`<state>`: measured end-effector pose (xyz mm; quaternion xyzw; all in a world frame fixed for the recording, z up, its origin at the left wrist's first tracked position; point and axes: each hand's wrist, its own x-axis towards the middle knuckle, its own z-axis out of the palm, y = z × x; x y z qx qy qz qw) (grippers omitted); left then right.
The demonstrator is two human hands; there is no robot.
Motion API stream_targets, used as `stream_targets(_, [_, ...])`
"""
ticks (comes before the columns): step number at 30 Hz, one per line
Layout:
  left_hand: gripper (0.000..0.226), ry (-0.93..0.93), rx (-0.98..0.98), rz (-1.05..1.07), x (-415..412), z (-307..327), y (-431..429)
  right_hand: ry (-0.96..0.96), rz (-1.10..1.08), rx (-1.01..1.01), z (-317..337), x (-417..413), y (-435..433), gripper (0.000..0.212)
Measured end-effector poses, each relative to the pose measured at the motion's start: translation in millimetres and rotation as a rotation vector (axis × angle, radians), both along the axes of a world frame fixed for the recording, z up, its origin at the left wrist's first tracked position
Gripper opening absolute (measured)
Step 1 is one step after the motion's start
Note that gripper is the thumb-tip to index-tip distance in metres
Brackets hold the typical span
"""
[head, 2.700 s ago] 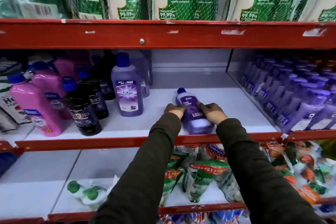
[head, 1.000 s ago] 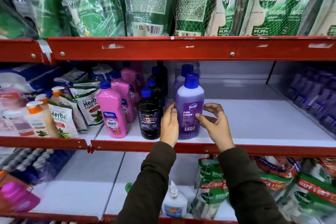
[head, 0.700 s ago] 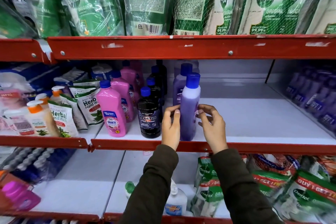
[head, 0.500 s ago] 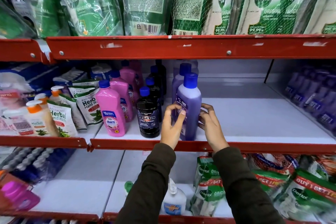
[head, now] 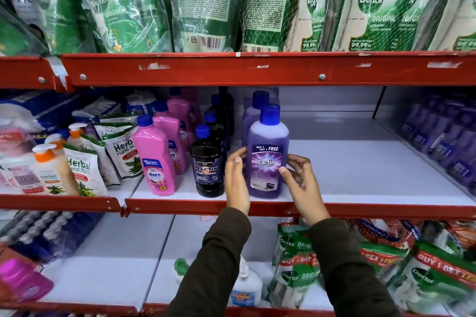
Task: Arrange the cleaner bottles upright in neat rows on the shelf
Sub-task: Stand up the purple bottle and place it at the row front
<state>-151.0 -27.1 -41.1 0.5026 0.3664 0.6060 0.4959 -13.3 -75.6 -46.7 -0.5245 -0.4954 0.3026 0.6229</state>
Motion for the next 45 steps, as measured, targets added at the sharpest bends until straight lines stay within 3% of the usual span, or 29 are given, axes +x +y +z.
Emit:
stream_targets(11, [0.040,-0.077,-0.027,-0.018,1.8,0.3,-6.5,-0.029,0.007,-0.052,5.7,-20.5,5.5,0.026])
stream_targets(20, [0.046,-0.043,-0.091,-0.150,-2.3,1.3,-11.6,0.213,0.097,-0.114,10.2,-45.3,-7.2,0.042])
stream_targets(29, [0.067,-0.005,-0.059,-0.156,-14.5,-3.4,-30.4,0.241,0.122,-0.111,13.4,-53.2,-29.5,0.032])
stream_targets(34, [0.081,0.064,-0.043,-0.144,-19.1,-3.3,-39.5,0.215,0.107,-0.109,11.1,-53.5,-33.8,0.044])
stream_targets(38, [0.079,0.139,-0.026,-0.200,-27.6,-2.9,-43.8,0.237,0.077,-0.074,7.6,-58.5,-40.2,0.057])
stream_targets(40, [0.074,0.120,0.002,-0.147,-34.7,-4.5,-50.7,0.225,-0.055,0.018,2.8,-70.1,-46.4,0.058])
stream_targets(42, [0.067,0.057,0.061,-0.012,-46.2,-6.0,-57.9,0.166,-0.231,0.160,-2.2,-86.1,-53.0,0.046])
stream_targets(45, [0.058,-0.026,0.123,0.176,-66.5,-7.3,-53.4,0.101,-0.208,0.237,-9.2,-114.7,-55.7,0.044])
